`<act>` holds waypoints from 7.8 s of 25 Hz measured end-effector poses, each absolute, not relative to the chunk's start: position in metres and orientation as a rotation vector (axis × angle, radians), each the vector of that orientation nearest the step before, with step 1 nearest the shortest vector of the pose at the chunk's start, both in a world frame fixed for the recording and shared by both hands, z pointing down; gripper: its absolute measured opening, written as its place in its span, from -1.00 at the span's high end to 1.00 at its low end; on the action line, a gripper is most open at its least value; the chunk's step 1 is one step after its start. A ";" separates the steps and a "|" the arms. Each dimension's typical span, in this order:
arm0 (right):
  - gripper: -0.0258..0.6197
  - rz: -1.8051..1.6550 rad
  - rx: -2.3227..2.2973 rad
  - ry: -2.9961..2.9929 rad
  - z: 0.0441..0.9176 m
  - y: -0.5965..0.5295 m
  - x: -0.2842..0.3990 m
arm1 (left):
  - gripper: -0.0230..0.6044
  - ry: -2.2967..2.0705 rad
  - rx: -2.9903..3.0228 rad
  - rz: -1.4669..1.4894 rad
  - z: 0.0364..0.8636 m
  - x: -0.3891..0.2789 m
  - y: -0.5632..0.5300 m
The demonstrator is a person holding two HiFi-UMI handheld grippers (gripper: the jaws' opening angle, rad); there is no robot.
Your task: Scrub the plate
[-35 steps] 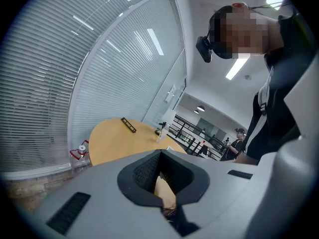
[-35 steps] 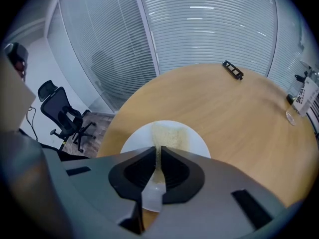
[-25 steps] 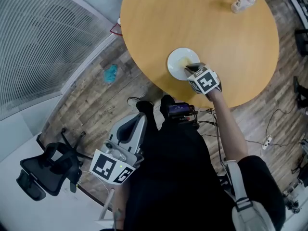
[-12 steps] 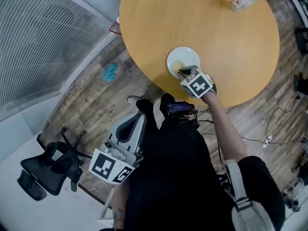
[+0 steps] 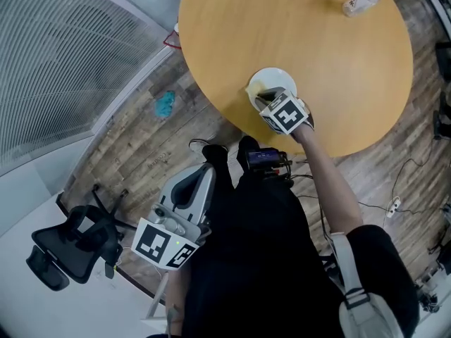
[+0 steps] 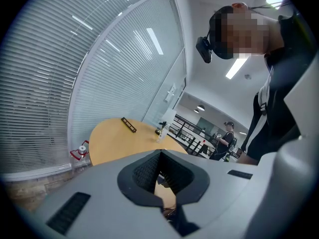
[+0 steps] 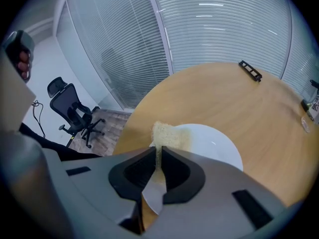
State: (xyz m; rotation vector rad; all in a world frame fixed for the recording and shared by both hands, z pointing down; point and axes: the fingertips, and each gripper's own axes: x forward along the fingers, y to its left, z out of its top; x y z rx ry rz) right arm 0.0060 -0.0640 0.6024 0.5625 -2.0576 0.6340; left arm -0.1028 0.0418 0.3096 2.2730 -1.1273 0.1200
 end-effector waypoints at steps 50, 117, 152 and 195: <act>0.84 0.737 0.696 -2.029 0.603 -0.046 0.053 | 0.89 -1.072 2.296 0.123 0.313 -0.088 0.039; 0.84 0.401 0.535 -1.973 0.589 -0.103 0.021 | 0.89 -1.164 2.246 0.102 0.308 -0.094 0.057; 0.84 0.323 0.505 -1.811 0.592 0.003 0.056 | 0.89 -1.154 2.306 0.003 0.288 -0.135 0.116; 0.84 0.458 0.902 -2.968 0.250 0.121 0.312 | 0.89 -0.940 2.381 -0.154 0.274 0.208 0.143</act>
